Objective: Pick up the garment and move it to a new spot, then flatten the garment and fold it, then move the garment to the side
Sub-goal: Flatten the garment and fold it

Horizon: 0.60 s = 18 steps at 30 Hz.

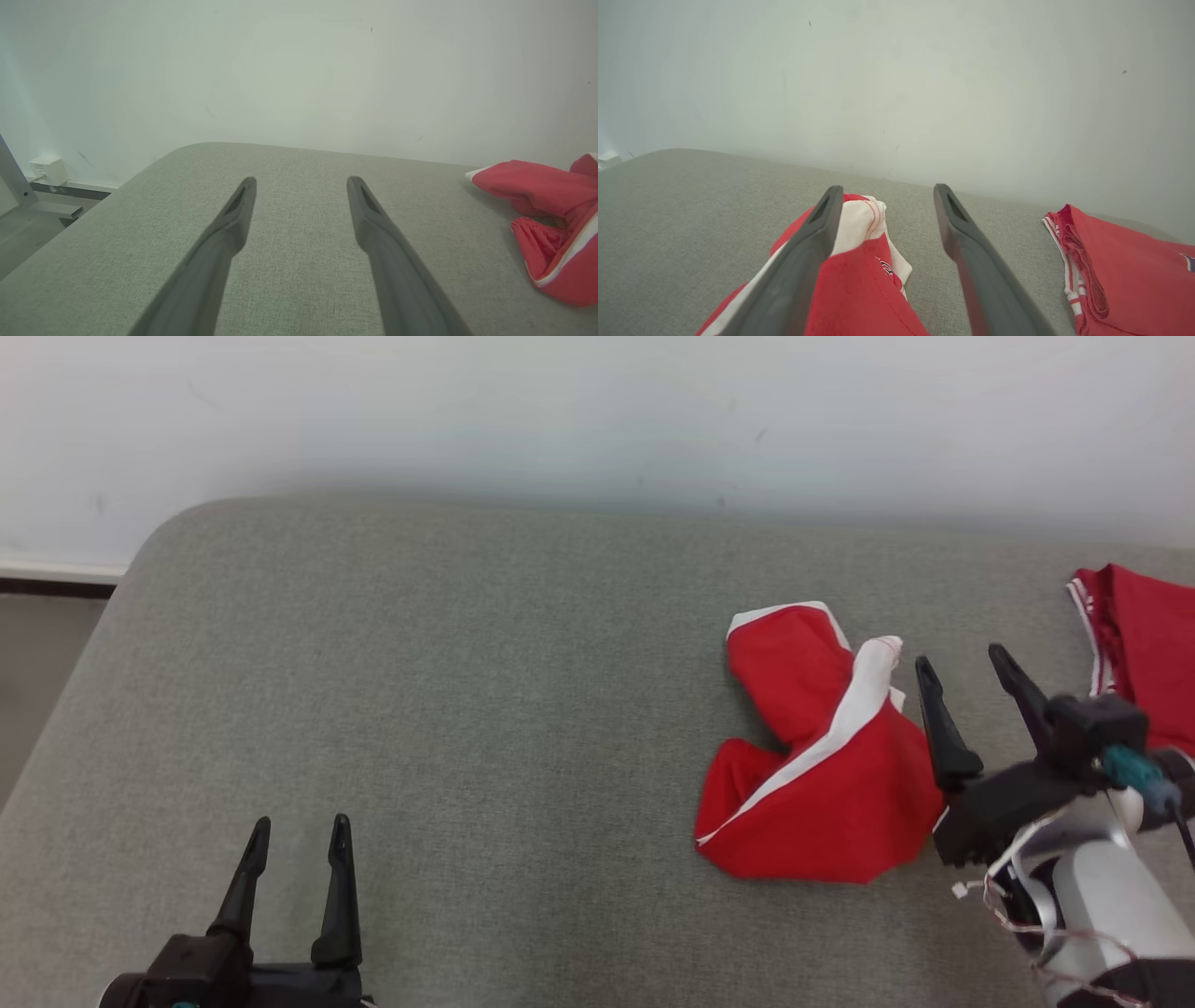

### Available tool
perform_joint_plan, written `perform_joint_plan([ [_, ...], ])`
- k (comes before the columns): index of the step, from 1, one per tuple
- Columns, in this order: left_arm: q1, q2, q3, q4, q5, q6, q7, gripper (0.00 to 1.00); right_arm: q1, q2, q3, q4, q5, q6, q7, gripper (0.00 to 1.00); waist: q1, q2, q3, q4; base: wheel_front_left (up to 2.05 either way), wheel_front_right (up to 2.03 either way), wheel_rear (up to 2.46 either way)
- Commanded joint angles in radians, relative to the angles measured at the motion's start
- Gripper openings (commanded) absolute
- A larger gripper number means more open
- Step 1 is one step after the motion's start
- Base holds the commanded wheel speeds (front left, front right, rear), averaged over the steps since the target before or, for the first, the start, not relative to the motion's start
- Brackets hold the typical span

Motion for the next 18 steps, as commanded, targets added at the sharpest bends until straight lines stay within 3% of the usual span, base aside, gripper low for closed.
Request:
perform_joint_plan([
  [1, -0.016, -0.003, -0.002, 0.006, 0.002, -0.007, -0.003, 1.0, -0.038, -0.014, 0.012, 0.026, 0.005, -0.003, 0.011, 1.0, -0.0001, -0.0001, 0.027, 0.029, 0.0, 0.0, 0.0],
  [9, -0.045, -0.013, -0.01, 0.027, -0.005, -0.012, -0.003, 1.0, -0.202, -0.064, 0.059, 0.224, 0.035, -0.003, 0.074, 1.0, -0.0001, -0.0001, 0.057, 0.087, 0.0, 0.0, 0.0],
  [15, -0.055, -0.017, -0.007, 0.036, -0.008, -0.015, -0.003, 1.0, -0.258, -0.065, 0.095, 0.354, 0.1, -0.003, 0.137, 1.0, -0.0001, -0.0001, 0.063, 0.111, 0.0, 0.0, 0.0],
  [16, -0.053, -0.018, -0.005, 0.037, -0.008, -0.015, -0.003, 1.0, -0.257, -0.059, 0.101, 0.368, 0.112, -0.003, 0.147, 0.49, -0.0001, -0.0001, 0.063, 0.111, 0.0, 0.0, 0.0],
  [17, -0.053, -0.018, -0.004, 0.038, -0.009, -0.015, -0.003, 1.0, -0.259, -0.058, 0.108, 0.375, 0.124, -0.003, 0.147, 0.05, -0.0001, -0.0001, 0.063, 0.111, 0.0, 0.0, 0.0],
  [18, -0.053, -0.019, -0.004, 0.039, -0.008, -0.016, -0.003, 1.0, -0.262, -0.062, 0.113, 0.381, 0.131, -0.003, 0.141, 0.0, -0.0001, -0.0001, 0.064, 0.111, 0.0, 0.0, 0.0],
])
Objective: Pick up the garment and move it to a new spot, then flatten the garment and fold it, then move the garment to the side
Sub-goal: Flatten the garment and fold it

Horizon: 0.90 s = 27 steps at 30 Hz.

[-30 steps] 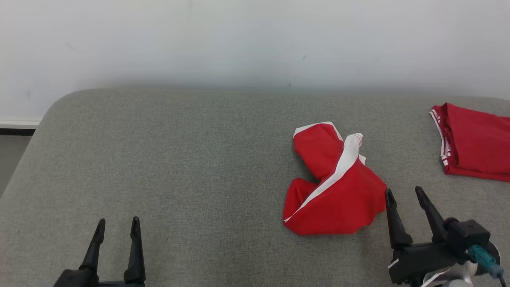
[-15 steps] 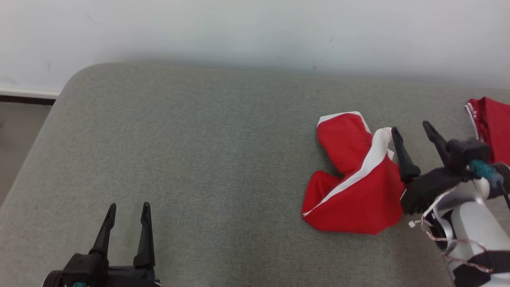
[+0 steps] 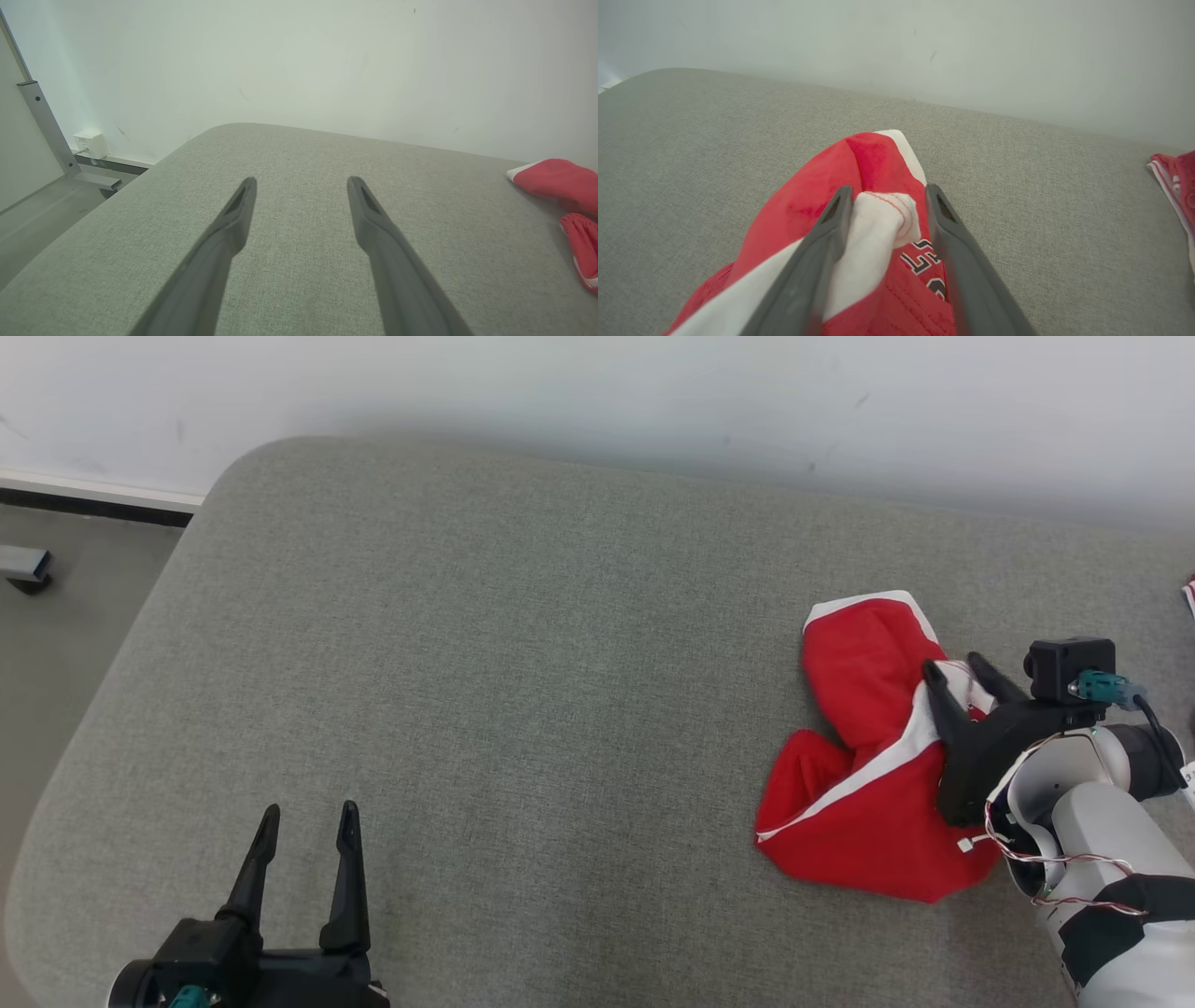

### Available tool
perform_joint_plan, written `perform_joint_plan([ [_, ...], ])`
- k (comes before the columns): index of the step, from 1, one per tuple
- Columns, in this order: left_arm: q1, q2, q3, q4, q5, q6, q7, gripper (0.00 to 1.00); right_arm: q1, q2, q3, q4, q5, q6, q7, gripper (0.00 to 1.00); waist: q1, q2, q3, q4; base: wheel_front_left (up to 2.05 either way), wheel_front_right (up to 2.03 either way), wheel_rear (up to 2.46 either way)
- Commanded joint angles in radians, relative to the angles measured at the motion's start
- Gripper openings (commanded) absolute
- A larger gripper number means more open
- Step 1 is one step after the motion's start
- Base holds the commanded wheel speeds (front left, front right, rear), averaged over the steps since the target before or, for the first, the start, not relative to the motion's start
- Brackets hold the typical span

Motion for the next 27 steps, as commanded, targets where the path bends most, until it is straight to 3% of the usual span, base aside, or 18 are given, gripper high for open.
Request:
perform_joint_plan([
  [1, -0.009, -0.003, 0.002, 0.003, -0.002, -0.007, -0.003, 1.0, -0.007, -0.007, 0.008, 0.012, 0.013, -0.003, -0.009, 0.0, -0.0001, -0.0001, 0.001, -0.001, 0.0, 0.0, 0.0],
  [6, -0.003, -0.005, 0.01, 0.006, 0.003, -0.007, -0.003, 1.0, -0.021, -0.002, 0.028, 0.028, 0.054, -0.003, -0.027, 0.0, -0.0001, -0.0001, -0.006, -0.021, 0.0, 0.0, 0.0],
  [14, 0.019, -0.005, 0.025, 0.001, 0.017, -0.005, -0.003, 1.0, 0.013, -0.017, 0.041, -0.027, 0.081, -0.003, -0.151, 0.0, -0.0001, -0.0001, -0.042, -0.077, 0.0, 0.0, 0.0],
  [21, 0.037, -0.005, 0.028, -0.001, 0.019, -0.004, -0.003, 1.0, 0.116, -0.037, 0.011, -0.141, 0.097, -0.003, -0.222, 0.0, -0.0001, -0.0001, -0.058, -0.118, 0.0, 0.0, 0.0],
  [27, 0.055, -0.005, 0.027, -0.001, 0.012, -0.004, -0.003, 1.0, 0.339, -0.024, -0.097, -0.343, 0.078, -0.003, -0.247, 0.0, -0.0001, -0.0001, -0.072, -0.156, 0.0, 0.0, 0.0],
])
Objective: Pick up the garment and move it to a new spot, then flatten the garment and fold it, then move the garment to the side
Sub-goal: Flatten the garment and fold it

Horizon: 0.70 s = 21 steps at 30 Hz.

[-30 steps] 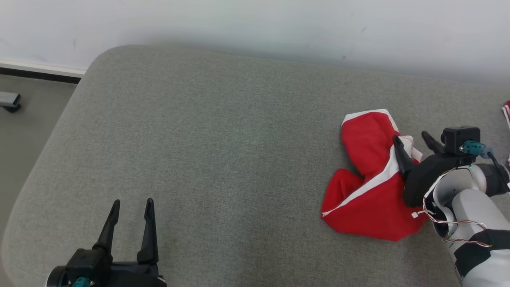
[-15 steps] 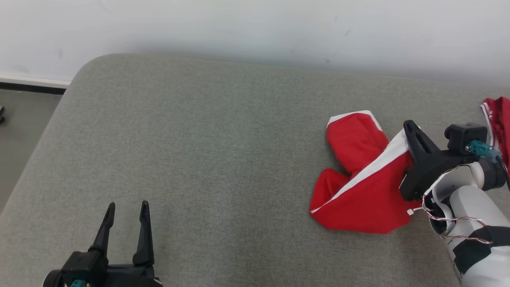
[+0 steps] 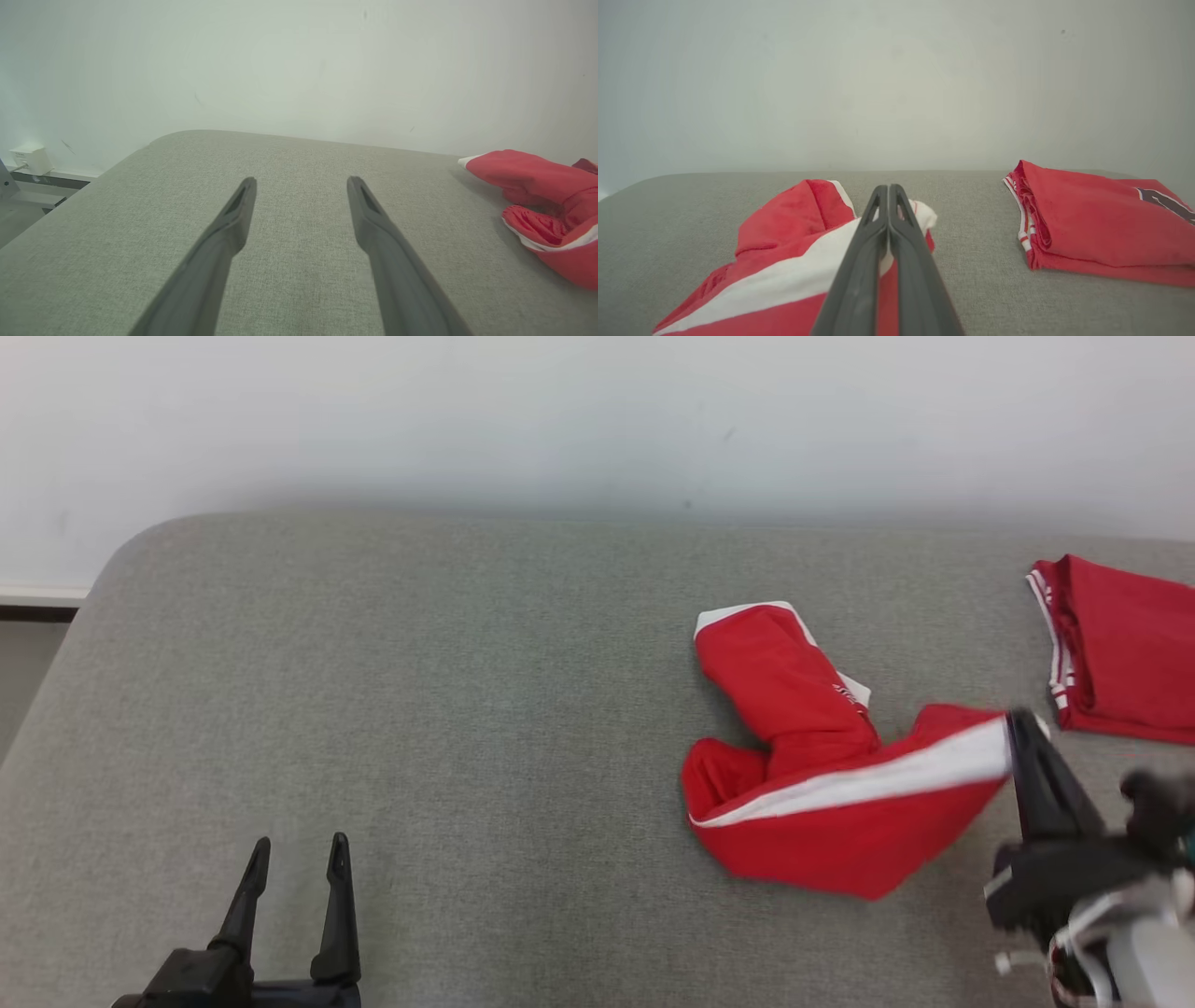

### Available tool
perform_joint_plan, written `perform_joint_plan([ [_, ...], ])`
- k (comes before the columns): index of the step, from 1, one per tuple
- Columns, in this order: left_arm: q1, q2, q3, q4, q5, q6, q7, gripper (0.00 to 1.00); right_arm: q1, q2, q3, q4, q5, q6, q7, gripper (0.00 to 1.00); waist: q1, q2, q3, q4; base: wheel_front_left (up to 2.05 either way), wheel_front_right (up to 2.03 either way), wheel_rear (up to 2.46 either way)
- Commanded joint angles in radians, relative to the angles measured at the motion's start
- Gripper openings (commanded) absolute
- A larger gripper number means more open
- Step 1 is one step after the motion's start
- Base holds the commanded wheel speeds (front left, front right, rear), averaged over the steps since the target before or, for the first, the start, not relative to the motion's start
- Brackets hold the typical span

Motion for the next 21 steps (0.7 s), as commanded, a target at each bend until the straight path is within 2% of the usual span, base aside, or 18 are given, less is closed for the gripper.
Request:
perform_joint_plan([
  [1, 0.008, -0.001, 0.0, -0.001, -0.001, 0.002, -0.003, 1.0, 0.042, 0.012, -0.013, -0.021, -0.01, -0.003, 0.003, 0.0, 0.0001, -0.0001, -0.008, -0.013, 0.0, 0.0, 0.0],
  [7, 0.015, -0.001, -0.002, 0.0, -0.006, 0.002, -0.003, 1.0, 0.262, 0.11, -0.101, -0.18, -0.032, -0.003, 0.021, 0.0, 0.0001, -0.0001, -0.013, -0.03, 0.0, 0.0, 0.0],
  [13, 0.018, -0.001, -0.006, 0.007, -0.003, 0.002, -0.003, 1.0, 0.376, 0.172, -0.139, -0.219, -0.072, -0.003, 0.017, 0.0, 0.0001, -0.0001, -0.023, -0.037, 0.0, 0.0, 0.0],
  [14, 0.019, -0.001, -0.006, 0.008, -0.003, 0.002, -0.003, 1.0, 0.382, 0.176, -0.145, -0.222, -0.077, -0.003, 0.015, 0.04, 0.0001, -0.0001, -0.025, -0.038, 0.0, 0.0, 0.0],
  [15, 0.02, -0.001, -0.006, 0.009, -0.002, 0.002, -0.003, 1.0, 0.387, 0.182, -0.148, -0.226, -0.081, -0.003, 0.013, 0.47, 0.0001, -0.0001, -0.027, -0.039, 0.0, 0.0, 0.0],
  [16, 0.021, -0.001, -0.004, 0.009, -0.001, 0.002, -0.003, 1.0, 0.388, 0.187, -0.148, -0.233, -0.084, -0.003, 0.007, 1.0, 0.0001, -0.0001, -0.029, -0.04, 0.0, 0.0, 0.0],
  [21, 0.023, -0.001, -0.002, 0.01, 0.006, 0.002, -0.003, 1.0, 0.375, 0.19, -0.146, -0.279, -0.114, -0.003, -0.024, 1.0, 0.0001, -0.0001, -0.041, -0.039, 0.0, 0.0, 0.0],
])
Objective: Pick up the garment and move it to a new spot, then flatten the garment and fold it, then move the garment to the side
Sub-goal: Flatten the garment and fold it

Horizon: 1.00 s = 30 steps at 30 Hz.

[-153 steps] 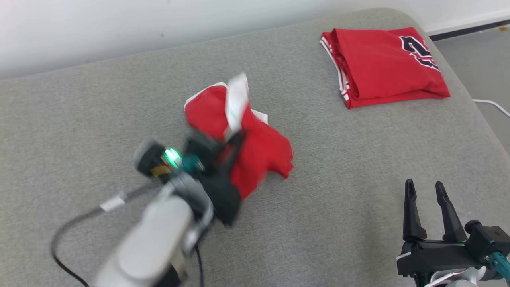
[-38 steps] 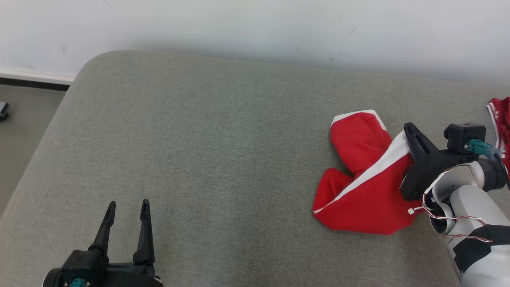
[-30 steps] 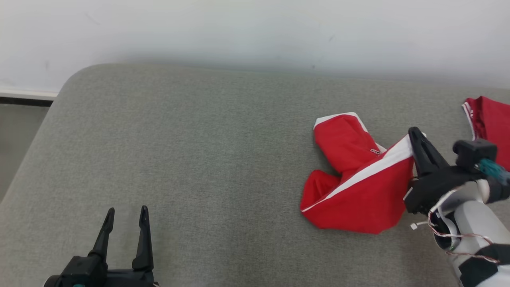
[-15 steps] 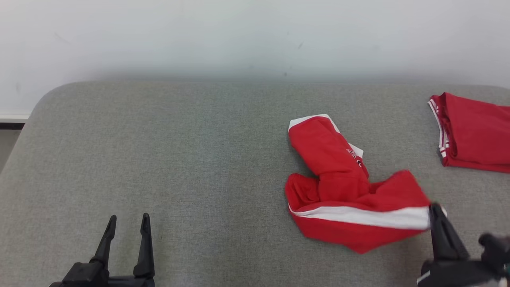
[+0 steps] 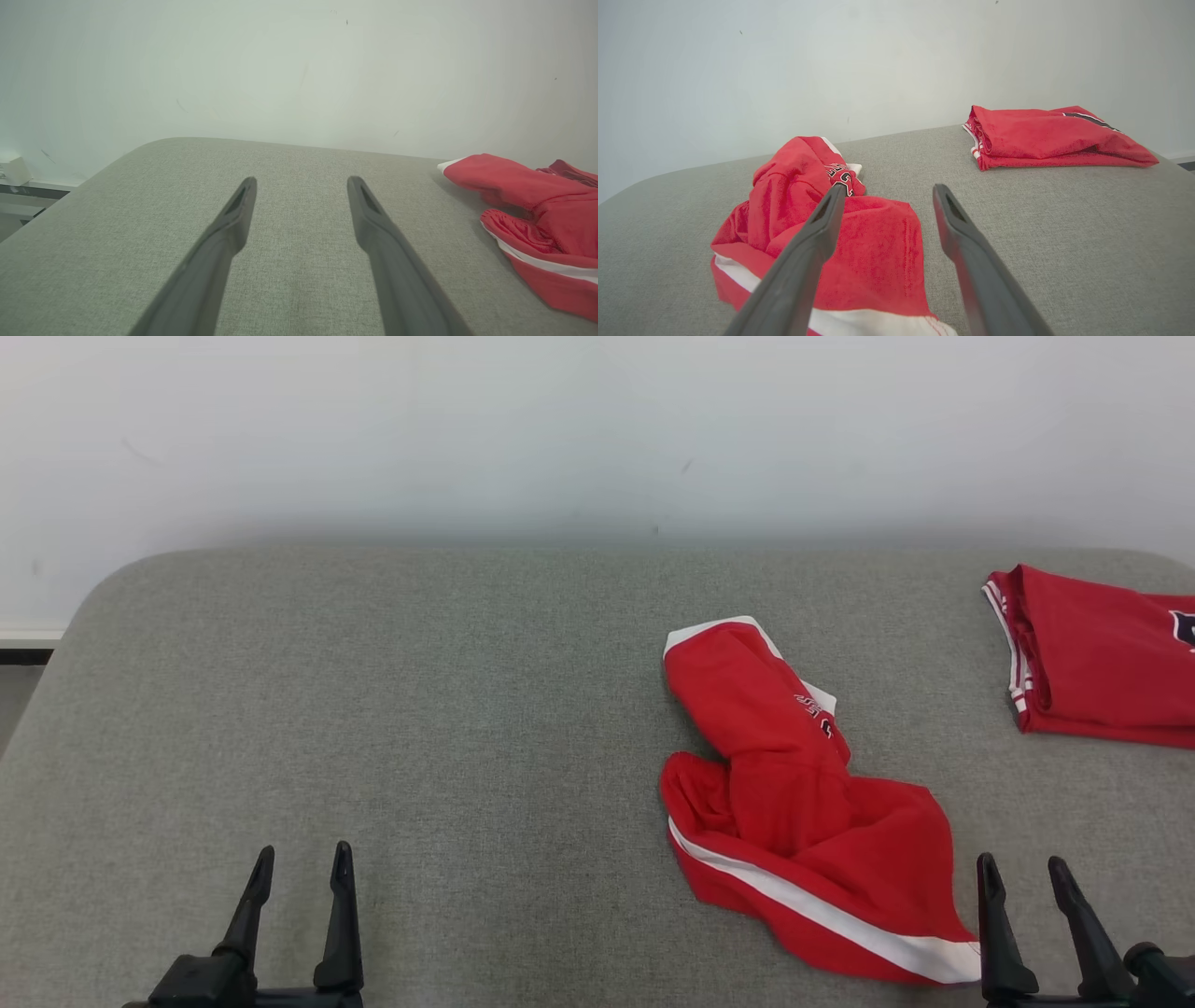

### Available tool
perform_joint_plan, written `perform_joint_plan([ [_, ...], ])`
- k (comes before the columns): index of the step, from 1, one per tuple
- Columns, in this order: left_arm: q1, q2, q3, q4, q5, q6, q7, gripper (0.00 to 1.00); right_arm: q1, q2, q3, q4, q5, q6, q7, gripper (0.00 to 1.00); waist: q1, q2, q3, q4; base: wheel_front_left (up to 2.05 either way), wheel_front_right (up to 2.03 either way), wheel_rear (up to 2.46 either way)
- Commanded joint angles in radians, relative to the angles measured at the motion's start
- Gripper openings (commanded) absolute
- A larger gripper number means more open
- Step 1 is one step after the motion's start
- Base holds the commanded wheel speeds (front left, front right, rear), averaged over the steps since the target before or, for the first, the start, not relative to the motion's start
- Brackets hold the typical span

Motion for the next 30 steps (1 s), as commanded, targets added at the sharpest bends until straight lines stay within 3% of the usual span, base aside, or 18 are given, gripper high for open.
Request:
perform_joint_plan([
  [1, 0.014, -0.001, 0.002, 0.001, 0.008, 0.002, -0.003, 1.0, -0.005, 0.003, -0.001, -0.011, -0.008, -0.003, -0.01, 1.0, 0.0001, 0.0, -0.004, 0.003, 0.0, 0.0, 0.0],
  [21, 0.012, 0.0, 0.013, -0.005, 0.015, 0.001, -0.003, 1.0, -0.015, 0.028, 0.071, -0.059, -0.042, -0.003, -0.059, 1.0, 0.0001, 0.0, 0.006, 0.028, 0.0, 0.0, 0.0],
  [30, -0.145, 0.09, -0.109, 0.035, -0.024, 0.001, -0.003, 1.0, -0.069, 0.03, 0.093, -0.032, -0.037, -0.003, -0.061, 1.0, 0.0001, 0.0, 0.061, -0.029, 0.0, 0.0, 0.0],
])
